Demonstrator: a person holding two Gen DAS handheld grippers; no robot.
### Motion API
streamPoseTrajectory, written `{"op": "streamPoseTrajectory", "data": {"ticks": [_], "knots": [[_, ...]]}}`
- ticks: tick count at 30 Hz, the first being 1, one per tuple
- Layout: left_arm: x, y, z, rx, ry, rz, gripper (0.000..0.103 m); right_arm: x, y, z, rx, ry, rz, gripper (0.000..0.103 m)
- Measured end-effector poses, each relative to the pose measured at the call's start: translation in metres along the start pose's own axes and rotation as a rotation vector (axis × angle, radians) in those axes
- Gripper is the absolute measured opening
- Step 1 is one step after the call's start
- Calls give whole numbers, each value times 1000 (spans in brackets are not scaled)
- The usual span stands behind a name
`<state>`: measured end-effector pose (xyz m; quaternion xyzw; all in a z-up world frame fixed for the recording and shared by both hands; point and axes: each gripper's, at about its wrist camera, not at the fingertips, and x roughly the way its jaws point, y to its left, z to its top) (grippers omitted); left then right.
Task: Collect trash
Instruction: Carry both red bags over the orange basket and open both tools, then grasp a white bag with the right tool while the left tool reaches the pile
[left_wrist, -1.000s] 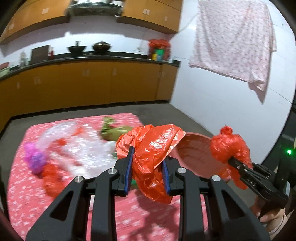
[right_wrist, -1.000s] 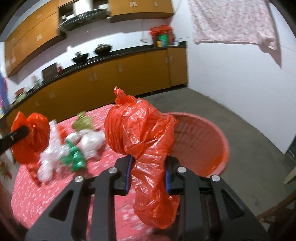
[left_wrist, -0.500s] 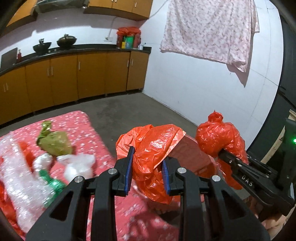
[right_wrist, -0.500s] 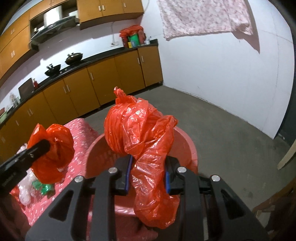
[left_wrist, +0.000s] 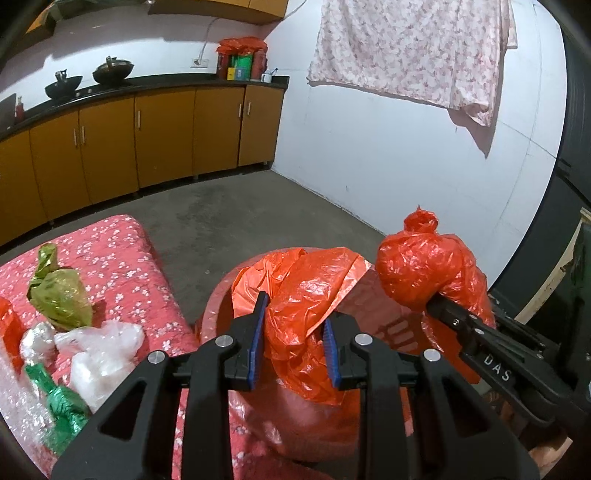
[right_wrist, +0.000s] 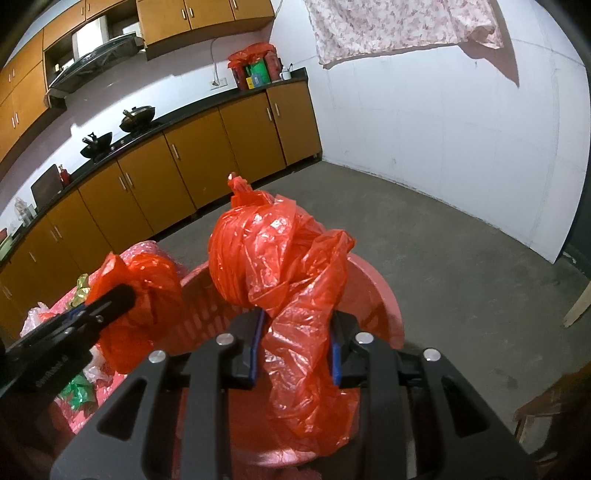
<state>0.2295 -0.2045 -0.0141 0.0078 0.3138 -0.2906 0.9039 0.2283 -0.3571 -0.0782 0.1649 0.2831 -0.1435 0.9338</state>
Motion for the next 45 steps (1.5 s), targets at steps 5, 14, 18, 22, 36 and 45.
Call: {"op": "streamPoseTrajectory", "data": {"ticks": [5, 14, 18, 22, 36, 45], "knots": [[8, 1, 0, -23, 17, 8, 39, 0, -1, 3, 6, -18, 19, 42], [-9, 16, -4, -73, 3, 40, 63, -19, -4, -5, -14, -71, -6, 80], [-38, 28, -12, -83, -41, 110, 83, -41, 2, -13, -68, -185, -81, 99], [-71, 37, -26, -78, -76, 178, 92, -50, 16, -17, -118, -197, -68, 99], [-189, 129, -93, -168, -129, 560, 93, -72, 105, -39, -233, -170, 109, 99], [-185, 228, -127, -388, -12, 622, 90, -65, 163, -66, -315, -127, 171, 99]]}}
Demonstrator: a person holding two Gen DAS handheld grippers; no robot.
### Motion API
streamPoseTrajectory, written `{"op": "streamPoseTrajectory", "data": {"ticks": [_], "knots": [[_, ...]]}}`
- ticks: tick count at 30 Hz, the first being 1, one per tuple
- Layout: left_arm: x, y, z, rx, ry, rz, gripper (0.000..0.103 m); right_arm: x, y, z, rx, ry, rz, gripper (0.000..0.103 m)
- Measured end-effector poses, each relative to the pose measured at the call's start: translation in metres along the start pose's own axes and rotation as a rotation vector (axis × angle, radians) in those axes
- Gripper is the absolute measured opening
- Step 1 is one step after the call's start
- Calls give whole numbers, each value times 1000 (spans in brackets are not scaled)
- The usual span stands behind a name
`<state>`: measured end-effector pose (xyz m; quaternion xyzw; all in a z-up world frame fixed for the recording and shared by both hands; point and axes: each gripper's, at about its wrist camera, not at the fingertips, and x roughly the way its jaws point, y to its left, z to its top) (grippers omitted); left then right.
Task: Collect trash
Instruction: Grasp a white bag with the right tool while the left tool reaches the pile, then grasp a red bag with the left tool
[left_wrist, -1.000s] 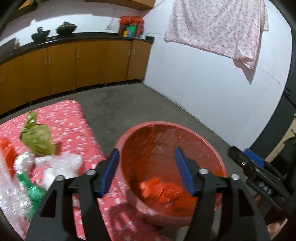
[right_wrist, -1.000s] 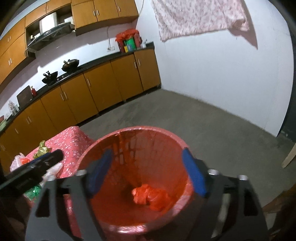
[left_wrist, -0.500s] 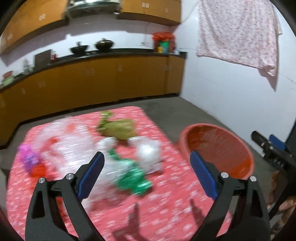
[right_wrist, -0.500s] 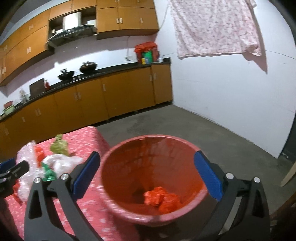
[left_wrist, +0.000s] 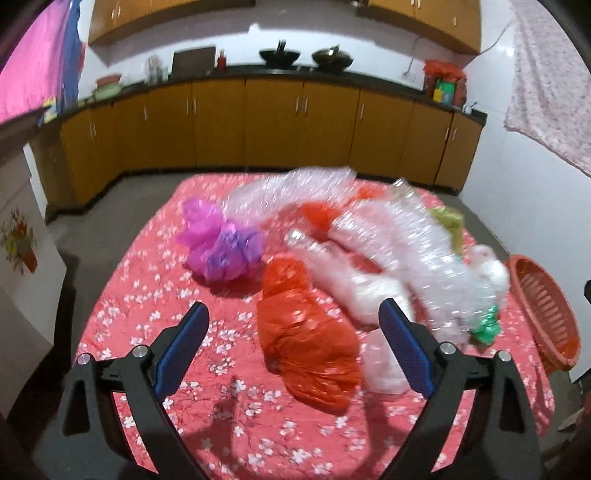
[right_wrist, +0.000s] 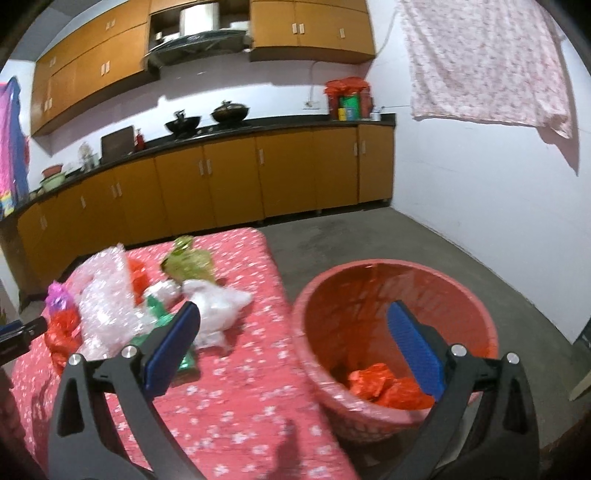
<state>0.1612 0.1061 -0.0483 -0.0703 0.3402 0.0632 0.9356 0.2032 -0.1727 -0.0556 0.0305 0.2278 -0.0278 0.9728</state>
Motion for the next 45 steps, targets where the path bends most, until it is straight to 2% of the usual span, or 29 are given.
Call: {"op": "streamPoseTrajectory", "data": {"ticks": [4, 7, 11, 16, 17, 20, 22, 28, 31, 32, 33, 36, 45], "knots": [[23, 3, -10, 12, 57, 10, 81, 7, 17, 0, -29, 17, 10, 99], [39, 6, -11, -14, 98, 0, 80, 13, 24, 1, -35, 21, 16, 99], [42, 11, -13, -37, 110, -25, 80, 25, 33, 6, -40, 31, 26, 99], [44, 17, -16, -79, 132, -110, 63, 52, 44, 7, -36, 68, 46, 99], [44, 18, -16, -86, 135, -121, 62, 59, 46, 7, -32, 80, 48, 98], [43, 21, -18, -102, 141, -127, 64, 81, 50, 8, -16, 126, 54, 93], [46, 25, -18, -115, 145, -114, 71, 98, 52, 9, 1, 162, 63, 90], [54, 22, -16, -135, 171, -109, 72, 136, 67, 5, -2, 259, 71, 87], [55, 21, -14, -133, 172, -109, 72, 150, 73, 0, -40, 320, 72, 72], [54, 21, -13, -134, 172, -109, 72, 154, 73, -2, -33, 344, 85, 63], [54, 22, -13, -137, 172, -110, 72, 156, 71, -3, -21, 358, 94, 58], [57, 22, -10, -144, 179, -111, 73, 156, 64, -5, 7, 373, 111, 50], [51, 20, -20, -137, 191, -111, 73, 143, 54, -11, 17, 362, 122, 49]]}}
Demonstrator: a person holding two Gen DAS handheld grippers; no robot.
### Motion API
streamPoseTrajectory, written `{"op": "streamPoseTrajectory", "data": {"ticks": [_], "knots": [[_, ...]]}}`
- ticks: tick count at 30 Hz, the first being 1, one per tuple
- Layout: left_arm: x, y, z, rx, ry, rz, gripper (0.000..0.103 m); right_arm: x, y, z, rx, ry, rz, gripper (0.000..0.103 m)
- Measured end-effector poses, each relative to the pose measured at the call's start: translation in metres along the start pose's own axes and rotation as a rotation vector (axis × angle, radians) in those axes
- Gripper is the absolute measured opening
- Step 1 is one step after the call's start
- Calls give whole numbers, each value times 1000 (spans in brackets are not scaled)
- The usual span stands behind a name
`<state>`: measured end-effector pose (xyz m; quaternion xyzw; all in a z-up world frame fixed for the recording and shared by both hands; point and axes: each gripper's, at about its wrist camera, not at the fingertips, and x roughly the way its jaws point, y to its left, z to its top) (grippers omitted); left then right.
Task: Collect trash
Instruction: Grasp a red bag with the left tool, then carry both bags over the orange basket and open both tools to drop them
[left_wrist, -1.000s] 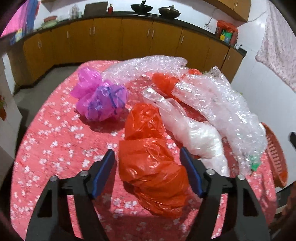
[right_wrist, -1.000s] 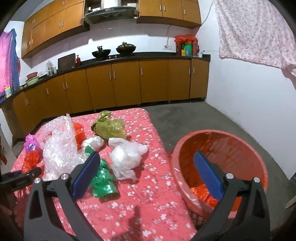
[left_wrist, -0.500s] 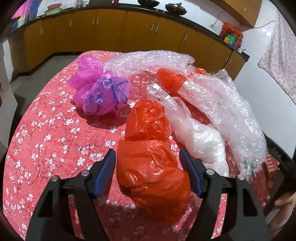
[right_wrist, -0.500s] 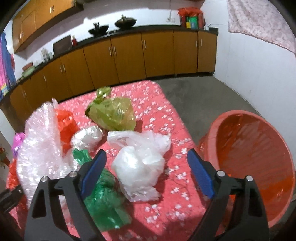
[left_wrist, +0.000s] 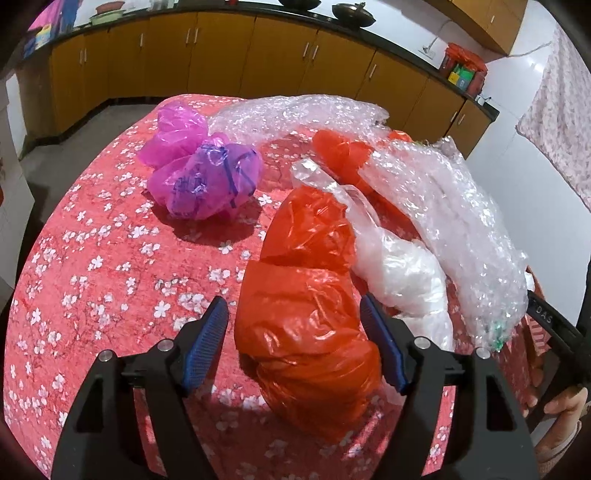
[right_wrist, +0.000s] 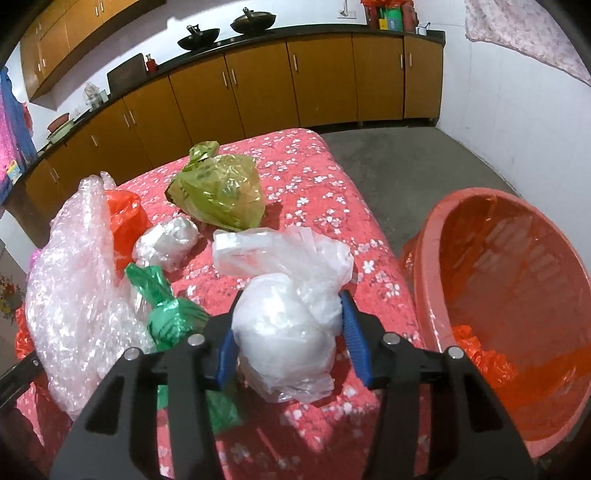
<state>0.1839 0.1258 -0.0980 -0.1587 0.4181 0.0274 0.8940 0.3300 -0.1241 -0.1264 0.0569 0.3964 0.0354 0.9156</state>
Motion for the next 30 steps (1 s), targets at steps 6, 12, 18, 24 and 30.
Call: {"op": "streamPoseTrajectory", "data": {"ticks": [6, 12, 18, 24, 30], "knots": [[-6, -4, -2, 16, -14, -22, 51, -12, 2, -8, -27, -8, -1, 47], [-23, -3, -3, 35, -47, -26, 42, -32, 0, -11, -40, -37, 1, 47], [-48, -3, 2, 52, -108, -29, 42, -61, -8, -11, -22, -78, 20, 47], [-71, -20, 9, 76, -156, -68, 42, -96, -15, -15, -1, -129, 40, 47], [-84, -49, 11, 116, -183, -125, 42, -132, -23, -17, -1, -189, 34, 47]]}}
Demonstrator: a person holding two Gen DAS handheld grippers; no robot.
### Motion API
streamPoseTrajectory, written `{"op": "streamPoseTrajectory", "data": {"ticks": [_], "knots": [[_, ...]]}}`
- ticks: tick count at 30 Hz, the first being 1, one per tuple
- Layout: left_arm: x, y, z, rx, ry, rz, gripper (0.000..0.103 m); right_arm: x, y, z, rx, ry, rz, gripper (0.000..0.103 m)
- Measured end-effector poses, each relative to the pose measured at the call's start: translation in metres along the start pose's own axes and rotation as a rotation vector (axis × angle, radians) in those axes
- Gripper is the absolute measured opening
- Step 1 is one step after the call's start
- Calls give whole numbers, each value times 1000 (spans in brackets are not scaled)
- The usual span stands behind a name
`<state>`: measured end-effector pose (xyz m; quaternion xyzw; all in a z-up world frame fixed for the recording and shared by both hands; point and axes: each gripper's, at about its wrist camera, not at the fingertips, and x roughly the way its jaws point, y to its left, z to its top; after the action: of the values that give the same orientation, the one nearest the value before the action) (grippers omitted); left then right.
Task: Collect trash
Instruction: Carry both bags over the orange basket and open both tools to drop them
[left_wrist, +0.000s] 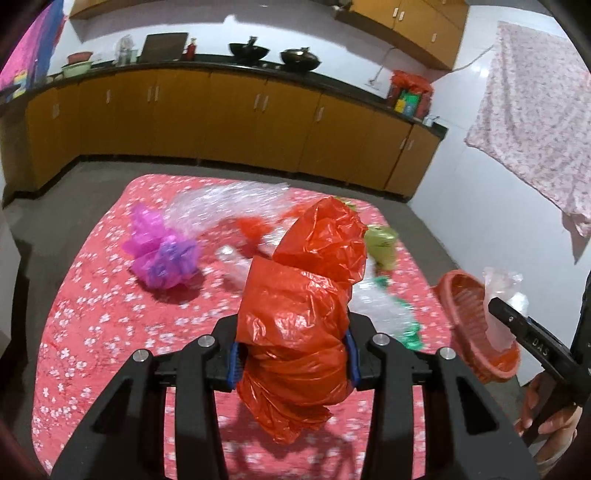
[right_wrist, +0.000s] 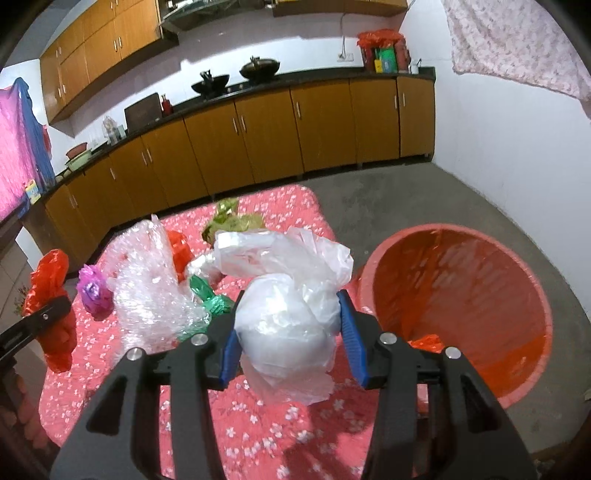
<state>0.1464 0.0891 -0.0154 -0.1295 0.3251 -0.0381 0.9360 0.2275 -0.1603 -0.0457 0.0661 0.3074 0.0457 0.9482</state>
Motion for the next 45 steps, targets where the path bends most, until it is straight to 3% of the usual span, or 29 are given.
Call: {"op": "streamPoseTrajectory", "data": {"ticks": [7, 17, 28, 45], "knots": [[3, -37, 4, 46, -6, -61, 42, -38, -16, 1, -5, -64, -34, 47], [19, -98, 7, 129, 10, -173, 42, -61, -52, -1, 10, -112, -129, 47], [51, -164, 5, 224, 55, -285, 42, -61, -106, -4, 64, -123, -224, 47], [104, -231, -1, 318, 138, -380, 42, -38, -162, -7, 153, -107, -277, 47]]}}
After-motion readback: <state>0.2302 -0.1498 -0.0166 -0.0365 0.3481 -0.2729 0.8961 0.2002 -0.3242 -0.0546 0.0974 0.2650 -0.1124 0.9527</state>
